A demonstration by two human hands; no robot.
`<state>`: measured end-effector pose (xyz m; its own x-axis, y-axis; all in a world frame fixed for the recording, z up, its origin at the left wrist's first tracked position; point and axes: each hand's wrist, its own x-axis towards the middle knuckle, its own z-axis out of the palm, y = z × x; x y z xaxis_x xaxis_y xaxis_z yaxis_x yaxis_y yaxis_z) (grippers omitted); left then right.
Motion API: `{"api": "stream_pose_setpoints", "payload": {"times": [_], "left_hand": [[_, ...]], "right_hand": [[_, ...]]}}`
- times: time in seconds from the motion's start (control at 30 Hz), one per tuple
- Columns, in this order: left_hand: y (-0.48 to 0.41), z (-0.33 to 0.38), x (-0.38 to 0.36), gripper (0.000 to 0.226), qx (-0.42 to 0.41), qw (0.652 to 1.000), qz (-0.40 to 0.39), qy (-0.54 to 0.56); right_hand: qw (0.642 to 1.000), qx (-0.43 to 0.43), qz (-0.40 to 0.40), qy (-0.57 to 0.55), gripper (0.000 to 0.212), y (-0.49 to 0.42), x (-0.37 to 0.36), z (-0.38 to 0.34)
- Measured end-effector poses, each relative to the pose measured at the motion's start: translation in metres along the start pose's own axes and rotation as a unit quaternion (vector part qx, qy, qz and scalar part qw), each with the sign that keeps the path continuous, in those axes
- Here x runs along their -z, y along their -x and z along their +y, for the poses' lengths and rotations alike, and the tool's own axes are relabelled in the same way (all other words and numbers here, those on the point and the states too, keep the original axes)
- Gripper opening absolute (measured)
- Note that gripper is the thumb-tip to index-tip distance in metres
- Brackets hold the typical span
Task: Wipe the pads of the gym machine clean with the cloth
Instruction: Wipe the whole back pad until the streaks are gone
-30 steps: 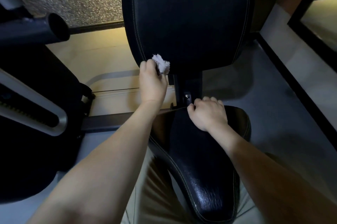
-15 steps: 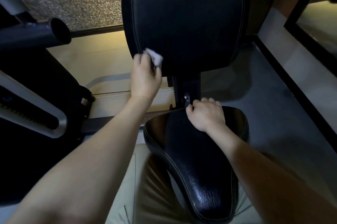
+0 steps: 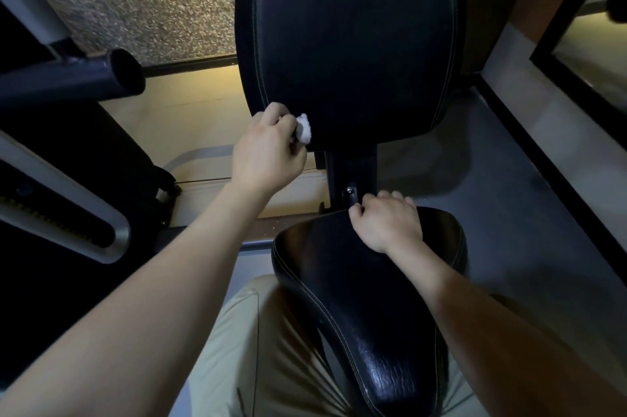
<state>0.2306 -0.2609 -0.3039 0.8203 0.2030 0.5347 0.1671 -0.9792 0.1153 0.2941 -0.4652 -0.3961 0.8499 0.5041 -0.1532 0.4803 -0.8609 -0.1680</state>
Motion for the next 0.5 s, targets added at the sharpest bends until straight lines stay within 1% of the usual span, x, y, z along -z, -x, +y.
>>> {"api": "stream_pose_setpoints", "payload": {"times": [0.07,0.13,0.23,0.3,0.37,0.47,0.5], "left_hand": [[-0.013,0.007,0.017,0.014,-0.009,1.0,-0.002,-0.012],[-0.024,0.013,0.029,0.019,0.005,1.0,-0.008,-0.005],[-0.038,0.012,0.032,0.023,0.004,1.0,-0.006,-0.014],[-0.044,0.01,0.029,0.022,-0.01,1.0,0.022,0.001],[-0.046,0.008,0.023,0.027,-0.014,0.998,0.061,0.015],[-0.038,0.007,0.009,0.033,0.006,0.992,0.117,-0.038],[-0.035,0.008,0.005,0.034,0.019,0.991,0.123,-0.048]], "right_hand": [[1.0,0.002,-0.001,-0.004,0.055,0.001,0.0,0.0],[1.0,0.002,-0.001,-0.008,0.055,0.001,0.0,0.0],[1.0,0.001,0.003,-0.011,0.054,0.0,0.001,-0.001],[1.0,0.0,0.002,-0.012,0.055,-0.001,0.001,0.0],[1.0,0.001,0.002,-0.013,0.055,-0.001,0.001,-0.001],[1.0,0.003,0.005,-0.018,0.054,-0.001,0.0,-0.001],[1.0,0.003,0.007,-0.019,0.054,-0.001,0.0,-0.001]]}}
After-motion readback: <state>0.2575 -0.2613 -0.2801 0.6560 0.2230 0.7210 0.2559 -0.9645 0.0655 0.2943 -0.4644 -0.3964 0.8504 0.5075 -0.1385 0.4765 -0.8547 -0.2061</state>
